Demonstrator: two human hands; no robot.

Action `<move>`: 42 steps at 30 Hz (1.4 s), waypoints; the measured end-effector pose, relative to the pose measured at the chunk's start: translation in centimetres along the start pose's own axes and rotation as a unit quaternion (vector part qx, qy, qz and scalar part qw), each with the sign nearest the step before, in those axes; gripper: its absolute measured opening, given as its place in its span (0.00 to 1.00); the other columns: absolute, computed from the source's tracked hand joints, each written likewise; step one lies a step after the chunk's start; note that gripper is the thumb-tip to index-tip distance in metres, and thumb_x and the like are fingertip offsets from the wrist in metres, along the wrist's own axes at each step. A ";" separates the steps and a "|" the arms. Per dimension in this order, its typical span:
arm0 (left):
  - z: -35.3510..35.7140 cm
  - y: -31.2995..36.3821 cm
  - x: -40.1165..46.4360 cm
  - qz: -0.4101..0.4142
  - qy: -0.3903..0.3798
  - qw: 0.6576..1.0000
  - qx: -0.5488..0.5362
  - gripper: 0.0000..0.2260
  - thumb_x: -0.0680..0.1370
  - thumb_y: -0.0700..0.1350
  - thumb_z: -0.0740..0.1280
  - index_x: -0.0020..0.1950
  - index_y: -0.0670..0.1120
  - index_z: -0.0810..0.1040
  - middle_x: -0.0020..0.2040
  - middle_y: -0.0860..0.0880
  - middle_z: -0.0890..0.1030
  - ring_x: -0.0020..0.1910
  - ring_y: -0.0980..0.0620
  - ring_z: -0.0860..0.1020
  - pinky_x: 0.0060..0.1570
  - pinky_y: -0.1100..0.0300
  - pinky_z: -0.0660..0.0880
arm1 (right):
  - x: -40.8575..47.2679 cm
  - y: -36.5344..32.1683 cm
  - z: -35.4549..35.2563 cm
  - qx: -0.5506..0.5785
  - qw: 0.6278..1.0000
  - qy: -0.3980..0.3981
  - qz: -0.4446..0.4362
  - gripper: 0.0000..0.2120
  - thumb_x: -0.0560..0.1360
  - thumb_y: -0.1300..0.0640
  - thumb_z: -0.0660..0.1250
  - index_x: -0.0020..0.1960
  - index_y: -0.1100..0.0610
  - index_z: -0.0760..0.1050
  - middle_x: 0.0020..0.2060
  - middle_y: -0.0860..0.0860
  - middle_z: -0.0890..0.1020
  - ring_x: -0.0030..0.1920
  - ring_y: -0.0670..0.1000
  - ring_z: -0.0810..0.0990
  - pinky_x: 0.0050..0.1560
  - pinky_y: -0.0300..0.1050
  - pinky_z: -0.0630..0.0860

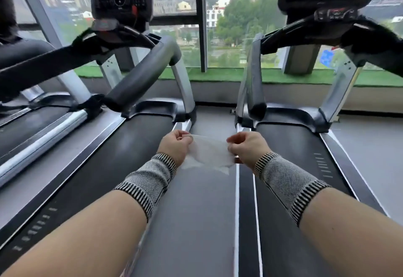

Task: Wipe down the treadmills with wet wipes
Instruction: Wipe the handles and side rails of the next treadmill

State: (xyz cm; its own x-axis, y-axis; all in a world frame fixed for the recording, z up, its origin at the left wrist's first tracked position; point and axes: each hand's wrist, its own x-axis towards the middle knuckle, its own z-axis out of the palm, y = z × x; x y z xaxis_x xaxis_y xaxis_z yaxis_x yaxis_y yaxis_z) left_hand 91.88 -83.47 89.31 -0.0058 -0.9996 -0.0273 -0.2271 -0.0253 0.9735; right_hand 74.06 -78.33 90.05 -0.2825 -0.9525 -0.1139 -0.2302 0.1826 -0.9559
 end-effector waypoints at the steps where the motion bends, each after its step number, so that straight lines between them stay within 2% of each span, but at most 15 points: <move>1: -0.5 0.0 2.5 0.024 -0.011 0.999 0.020 0.07 0.77 0.38 0.65 0.41 0.47 0.75 0.36 0.49 0.76 0.36 0.51 0.73 0.41 0.58 0.73 | 1.7 -0.4 1.0 -0.026 1.000 0.012 0.006 0.05 0.72 0.67 0.69 0.40 0.58 0.77 0.34 0.53 0.78 0.34 0.52 0.78 0.40 0.51 0.81; 5: -2.3 1.2 12.2 0.107 -0.092 0.987 0.079 0.05 0.75 0.41 0.66 0.41 0.50 0.76 0.36 0.51 0.80 0.36 0.52 0.77 0.40 0.63 0.75 | 8.0 -3.1 4.6 -0.096 0.993 0.067 0.022 0.10 0.68 0.56 0.75 0.34 0.56 0.75 0.29 0.52 0.78 0.33 0.52 0.78 0.44 0.52 0.81; 8: -2.6 3.0 18.3 0.140 -0.143 0.974 0.110 0.05 0.76 0.39 0.65 0.45 0.47 0.78 0.37 0.51 0.79 0.35 0.55 0.75 0.38 0.67 0.74 | 12.4 -5.6 5.6 -0.175 0.980 0.097 0.001 0.10 0.67 0.57 0.75 0.34 0.54 0.75 0.31 0.50 0.79 0.35 0.52 0.79 0.46 0.53 0.81; 10: -1.8 4.8 22.2 0.150 -0.182 0.969 0.078 0.06 0.76 0.35 0.64 0.46 0.46 0.77 0.37 0.50 0.78 0.34 0.55 0.74 0.36 0.69 0.72 | 15.6 -7.6 5.1 -0.210 0.973 0.097 -0.013 0.04 0.69 0.58 0.74 0.41 0.55 0.79 0.31 0.48 0.78 0.33 0.49 0.78 0.44 0.48 0.81; 12: -0.5 6.7 25.9 0.158 -0.214 0.962 0.057 0.09 0.76 0.33 0.63 0.44 0.47 0.77 0.37 0.48 0.78 0.35 0.53 0.74 0.37 0.64 0.72 | 18.4 -10.1 3.8 -0.276 0.956 0.096 -0.020 0.05 0.72 0.58 0.71 0.47 0.57 0.82 0.32 0.47 0.78 0.34 0.46 0.76 0.42 0.40 0.76; 16: 2.9 9.9 32.9 0.149 -0.315 0.933 0.089 0.09 0.74 0.32 0.66 0.49 0.45 0.77 0.42 0.47 0.78 0.36 0.52 0.74 0.32 0.66 0.74 | 25.0 -13.8 1.5 -0.313 0.940 0.133 -0.036 0.04 0.72 0.56 0.70 0.40 0.56 0.81 0.30 0.48 0.78 0.33 0.47 0.76 0.34 0.37 0.73; 18: 5.1 11.5 36.3 0.128 -0.381 0.909 0.106 0.13 0.71 0.38 0.72 0.55 0.45 0.76 0.45 0.47 0.78 0.38 0.52 0.76 0.33 0.63 0.75 | 28.8 -15.0 0.3 -0.317 0.935 0.148 -0.057 0.05 0.73 0.55 0.69 0.39 0.55 0.78 0.29 0.46 0.77 0.32 0.46 0.75 0.33 0.37 0.70; 21: 8.7 14.1 41.7 0.187 -0.376 0.890 0.178 0.11 0.72 0.48 0.74 0.51 0.45 0.79 0.38 0.50 0.78 0.34 0.54 0.75 0.29 0.65 0.71 | 35.1 -16.5 -2.0 -0.312 0.932 0.167 -0.082 0.04 0.74 0.56 0.67 0.41 0.56 0.76 0.31 0.47 0.76 0.33 0.45 0.74 0.32 0.36 0.69; 24: 12.5 16.7 47.1 0.222 -0.334 0.894 0.200 0.09 0.77 0.47 0.68 0.45 0.41 0.79 0.35 0.47 0.78 0.31 0.50 0.74 0.33 0.59 0.74 | 41.2 -17.9 -4.5 -0.311 0.921 0.203 -0.116 0.03 0.73 0.58 0.67 0.42 0.56 0.75 0.33 0.48 0.76 0.36 0.49 0.75 0.33 0.37 0.70; 27: 15.8 19.3 51.2 0.110 -0.375 0.916 0.093 0.08 0.80 0.43 0.63 0.46 0.39 0.75 0.41 0.42 0.78 0.37 0.46 0.76 0.41 0.50 0.77 | 46.1 -19.0 -6.5 -0.297 0.919 0.217 -0.142 0.04 0.73 0.57 0.69 0.42 0.56 0.75 0.31 0.46 0.74 0.33 0.45 0.73 0.32 0.35 0.69; 29: 18.3 20.9 53.7 0.076 -0.387 0.918 0.048 0.08 0.80 0.42 0.62 0.45 0.39 0.75 0.44 0.39 0.79 0.39 0.44 0.78 0.45 0.47 0.80 | 48.8 -19.4 -7.7 -0.287 0.924 0.198 -0.156 0.07 0.72 0.53 0.72 0.41 0.54 0.75 0.32 0.44 0.75 0.32 0.42 0.73 0.33 0.33 0.69; 32: 22.2 22.6 57.1 0.048 -0.394 0.918 -0.017 0.07 0.80 0.39 0.61 0.45 0.39 0.76 0.41 0.41 0.78 0.37 0.47 0.78 0.39 0.51 0.80 | 52.3 -19.5 -9.3 -0.296 0.924 0.186 -0.153 0.12 0.69 0.47 0.74 0.43 0.53 0.76 0.35 0.44 0.78 0.35 0.43 0.76 0.37 0.34 0.73; 36: 27.5 23.5 61.8 0.059 -0.451 0.890 -0.026 0.09 0.79 0.38 0.63 0.41 0.42 0.79 0.41 0.43 0.77 0.41 0.47 0.77 0.45 0.52 0.78 | 57.2 -18.9 -11.9 -0.336 0.907 0.225 -0.122 0.07 0.73 0.50 0.71 0.45 0.52 0.77 0.39 0.46 0.81 0.37 0.43 0.79 0.34 0.31 0.72; 38: 29.6 23.7 64.6 0.084 -0.474 0.876 -0.022 0.06 0.79 0.40 0.64 0.44 0.41 0.77 0.38 0.45 0.78 0.37 0.50 0.77 0.39 0.57 0.75 | 59.9 -18.8 -13.3 -0.373 0.890 0.238 -0.112 0.04 0.75 0.51 0.69 0.45 0.51 0.78 0.39 0.47 0.82 0.38 0.46 0.80 0.38 0.35 0.74; 42: 33.7 24.1 71.3 0.153 -0.550 0.821 0.018 0.07 0.77 0.41 0.67 0.39 0.43 0.78 0.38 0.42 0.82 0.34 0.50 0.77 0.29 0.62 0.69 | 65.3 -18.0 -15.7 -0.402 0.869 0.276 -0.083 0.02 0.73 0.58 0.69 0.42 0.54 0.81 0.37 0.47 0.81 0.40 0.48 0.79 0.44 0.42 0.76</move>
State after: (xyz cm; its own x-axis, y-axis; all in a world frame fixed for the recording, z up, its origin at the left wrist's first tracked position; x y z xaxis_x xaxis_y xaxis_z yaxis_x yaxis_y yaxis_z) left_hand 53.21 -154.92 103.14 -0.9395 -0.3425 0.0092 -0.0796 0.2442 0.9665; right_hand 45.13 -140.04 104.05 -0.5362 -0.7602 0.3669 -0.8238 0.3764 -0.4239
